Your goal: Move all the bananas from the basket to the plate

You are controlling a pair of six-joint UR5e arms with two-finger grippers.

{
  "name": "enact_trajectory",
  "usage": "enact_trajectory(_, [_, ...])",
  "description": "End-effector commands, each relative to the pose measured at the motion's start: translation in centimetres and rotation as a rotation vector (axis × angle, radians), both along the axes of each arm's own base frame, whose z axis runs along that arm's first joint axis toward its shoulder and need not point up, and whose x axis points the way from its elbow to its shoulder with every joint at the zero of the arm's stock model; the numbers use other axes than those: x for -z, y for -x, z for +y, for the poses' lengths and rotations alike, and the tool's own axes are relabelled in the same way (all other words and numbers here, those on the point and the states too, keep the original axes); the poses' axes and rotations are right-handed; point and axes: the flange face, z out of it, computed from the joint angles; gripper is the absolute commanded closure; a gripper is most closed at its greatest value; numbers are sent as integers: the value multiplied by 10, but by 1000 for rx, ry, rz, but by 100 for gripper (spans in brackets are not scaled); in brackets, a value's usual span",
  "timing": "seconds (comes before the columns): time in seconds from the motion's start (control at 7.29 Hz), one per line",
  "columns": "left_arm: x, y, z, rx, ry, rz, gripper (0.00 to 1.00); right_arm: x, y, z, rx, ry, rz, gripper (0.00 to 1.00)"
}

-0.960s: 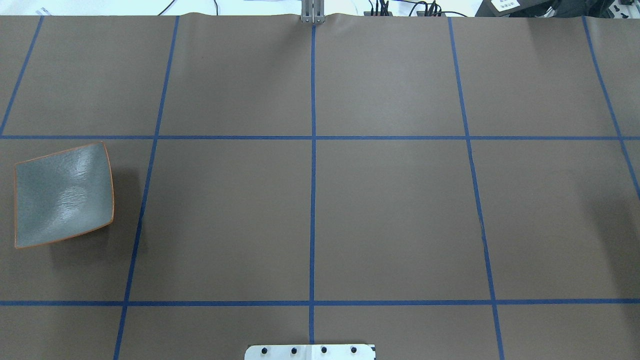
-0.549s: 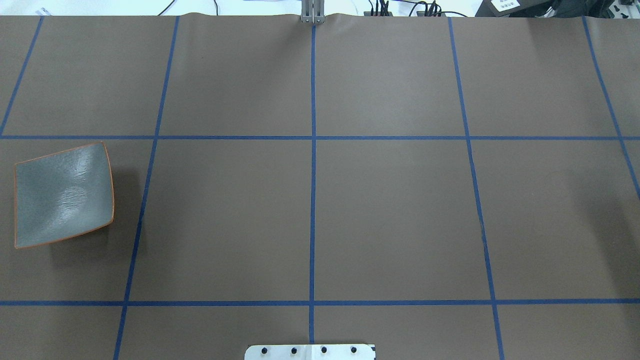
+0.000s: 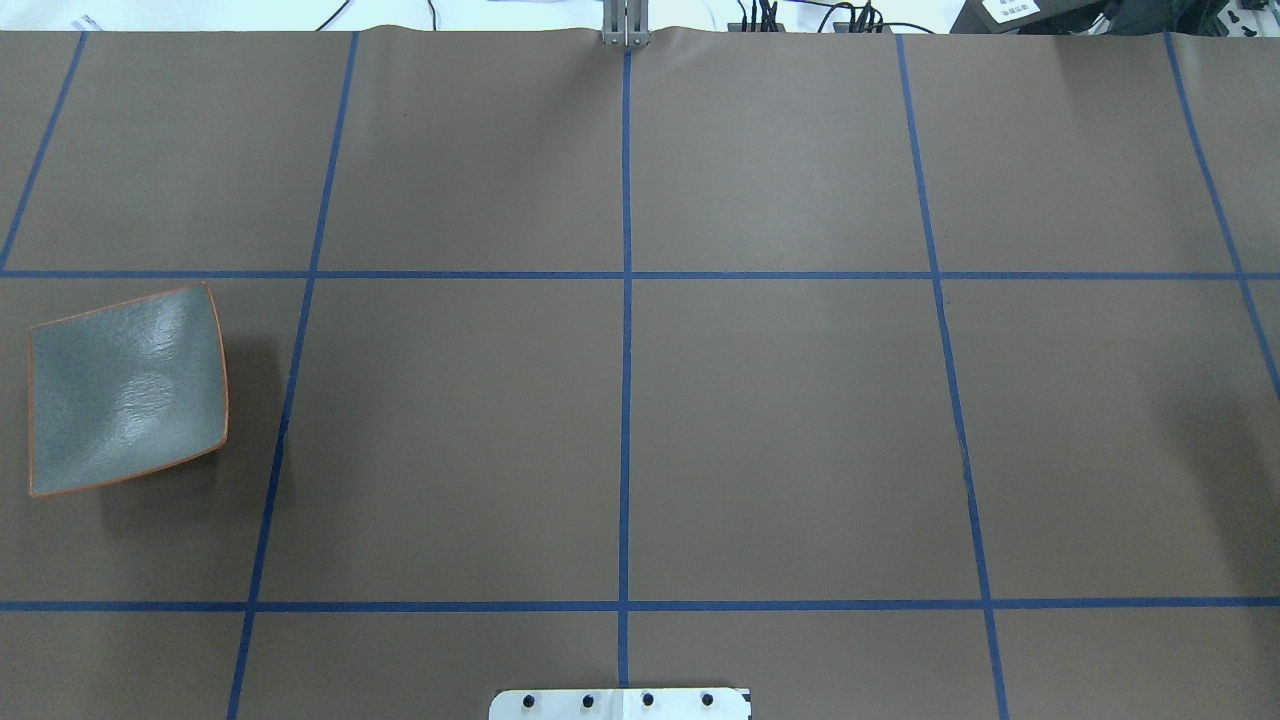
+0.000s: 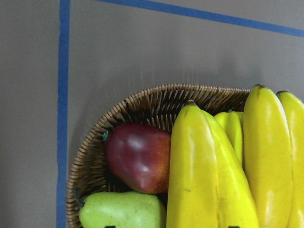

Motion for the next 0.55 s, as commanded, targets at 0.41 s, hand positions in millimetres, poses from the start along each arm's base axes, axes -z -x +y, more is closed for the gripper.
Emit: enact_trajectory(0.41, [0, 0, 0, 0, 0, 2, 0, -22, 8, -11, 100, -9, 55, 27])
